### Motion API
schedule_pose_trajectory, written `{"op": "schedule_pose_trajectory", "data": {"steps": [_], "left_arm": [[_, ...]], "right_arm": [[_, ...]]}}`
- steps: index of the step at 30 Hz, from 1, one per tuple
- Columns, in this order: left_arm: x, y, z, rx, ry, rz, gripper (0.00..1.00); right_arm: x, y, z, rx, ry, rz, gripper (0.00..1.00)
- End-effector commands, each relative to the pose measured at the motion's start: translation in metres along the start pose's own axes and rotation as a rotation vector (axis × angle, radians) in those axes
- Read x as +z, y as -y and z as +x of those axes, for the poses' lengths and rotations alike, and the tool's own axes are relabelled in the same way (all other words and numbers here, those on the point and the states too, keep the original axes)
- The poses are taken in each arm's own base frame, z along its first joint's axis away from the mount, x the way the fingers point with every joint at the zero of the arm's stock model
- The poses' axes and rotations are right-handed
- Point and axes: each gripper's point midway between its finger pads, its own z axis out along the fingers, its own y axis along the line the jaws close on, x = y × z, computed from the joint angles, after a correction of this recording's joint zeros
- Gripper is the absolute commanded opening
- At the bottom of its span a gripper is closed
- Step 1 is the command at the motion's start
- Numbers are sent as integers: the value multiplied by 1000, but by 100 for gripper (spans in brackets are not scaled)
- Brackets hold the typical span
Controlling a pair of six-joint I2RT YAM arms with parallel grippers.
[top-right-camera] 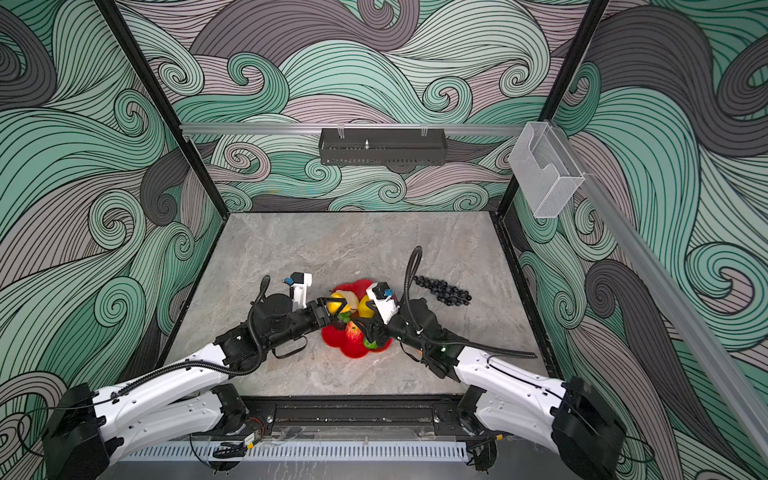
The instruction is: Place and organize the fake fruits in the fruit bowl
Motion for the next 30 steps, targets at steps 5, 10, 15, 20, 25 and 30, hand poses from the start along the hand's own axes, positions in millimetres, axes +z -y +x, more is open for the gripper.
{"op": "schedule_pose_trajectory", "data": {"steps": [5, 10, 15, 20, 25, 30], "left_arm": [[-5, 25, 0, -39, -45, 70, 45], [-7, 25, 3, -32, -60, 71, 45], [-9, 23, 4, -32, -62, 71, 45], [-10, 24, 4, -27, -59, 75, 45], [-10, 20, 4, -22, -54, 61, 45], [-9, 12, 6, -42, -48, 51, 45]], "right_arm": [[6, -15, -7, -54, 20, -92, 49], [6, -15, -6, -57, 18, -93, 46], [7, -16, -5, -59, 11, -102, 43], [8, -17, -3, -60, 2, -109, 36], [6, -20, -4, -54, 2, -120, 30], [6, -19, -1, -54, -13, -117, 12]]}}
